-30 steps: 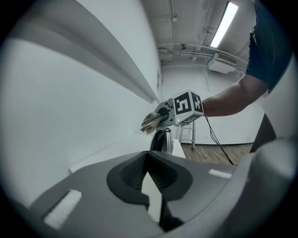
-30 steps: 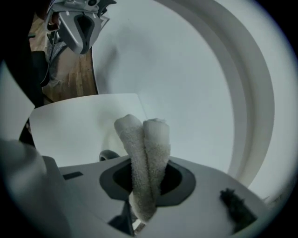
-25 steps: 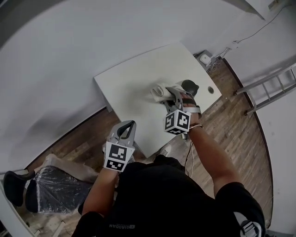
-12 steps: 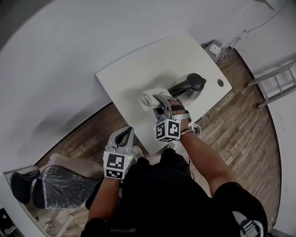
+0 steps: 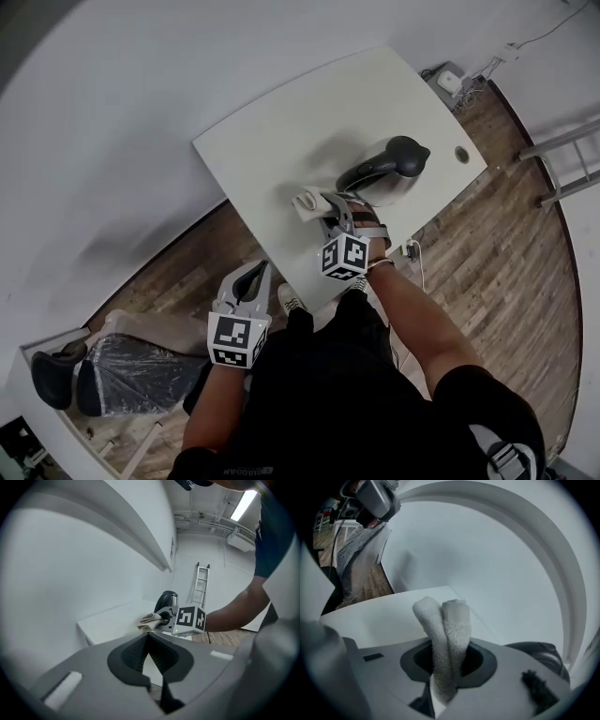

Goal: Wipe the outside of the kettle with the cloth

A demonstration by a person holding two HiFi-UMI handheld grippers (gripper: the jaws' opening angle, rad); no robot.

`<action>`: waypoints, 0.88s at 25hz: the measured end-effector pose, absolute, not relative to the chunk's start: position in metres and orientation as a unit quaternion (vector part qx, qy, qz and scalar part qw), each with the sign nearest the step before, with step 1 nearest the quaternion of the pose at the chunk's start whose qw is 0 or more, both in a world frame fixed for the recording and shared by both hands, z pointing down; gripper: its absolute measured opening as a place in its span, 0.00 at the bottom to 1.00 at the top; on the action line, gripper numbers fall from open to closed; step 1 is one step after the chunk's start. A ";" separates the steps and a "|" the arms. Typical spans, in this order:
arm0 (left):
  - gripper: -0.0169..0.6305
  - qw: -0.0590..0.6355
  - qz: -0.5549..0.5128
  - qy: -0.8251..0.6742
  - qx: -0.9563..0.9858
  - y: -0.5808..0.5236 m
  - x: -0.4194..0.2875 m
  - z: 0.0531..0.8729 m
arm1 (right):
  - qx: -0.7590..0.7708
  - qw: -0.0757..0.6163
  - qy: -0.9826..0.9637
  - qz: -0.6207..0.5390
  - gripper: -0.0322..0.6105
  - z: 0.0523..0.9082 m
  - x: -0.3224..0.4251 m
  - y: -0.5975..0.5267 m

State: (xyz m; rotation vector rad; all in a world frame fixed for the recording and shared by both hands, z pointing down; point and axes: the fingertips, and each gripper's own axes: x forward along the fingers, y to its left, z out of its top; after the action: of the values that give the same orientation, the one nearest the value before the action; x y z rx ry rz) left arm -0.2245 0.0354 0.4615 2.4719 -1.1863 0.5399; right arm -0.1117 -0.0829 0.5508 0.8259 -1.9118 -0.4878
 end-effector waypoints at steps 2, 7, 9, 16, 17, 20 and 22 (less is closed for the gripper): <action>0.04 0.174 0.196 -0.416 0.871 0.034 -0.221 0.464 | 0.340 0.485 -0.783 -0.190 0.19 0.559 -0.104 -0.083; 0.04 0.172 0.199 -0.407 0.875 0.025 -0.205 0.463 | 0.348 0.496 -0.778 -0.169 0.19 0.570 -0.075 -0.079; 0.04 0.171 0.197 -0.404 0.877 0.023 -0.197 0.463 | 0.352 0.498 -0.776 -0.161 0.19 0.572 -0.065 -0.077; 0.04 0.186 0.182 -0.394 0.881 0.021 -0.180 0.462 | 0.386 0.484 -0.780 -0.093 0.19 0.570 -0.036 -0.067; 0.04 0.188 0.178 -0.394 0.882 0.020 -0.178 0.460 | 0.389 0.484 -0.779 -0.088 0.19 0.569 -0.033 -0.067; 0.04 0.188 0.171 -0.391 0.885 0.016 -0.173 0.453 | 0.401 0.482 -0.776 -0.074 0.19 0.563 -0.020 -0.068; 0.04 0.184 0.168 -0.388 0.887 0.015 -0.170 0.449 | 0.410 0.480 -0.773 -0.068 0.19 0.558 -0.013 -0.070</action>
State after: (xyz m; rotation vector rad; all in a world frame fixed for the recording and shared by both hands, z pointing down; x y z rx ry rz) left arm -0.1700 0.0151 0.4491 2.5007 -1.0946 0.4741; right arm -0.0133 -0.0697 0.5578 1.0001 -1.8859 -0.1651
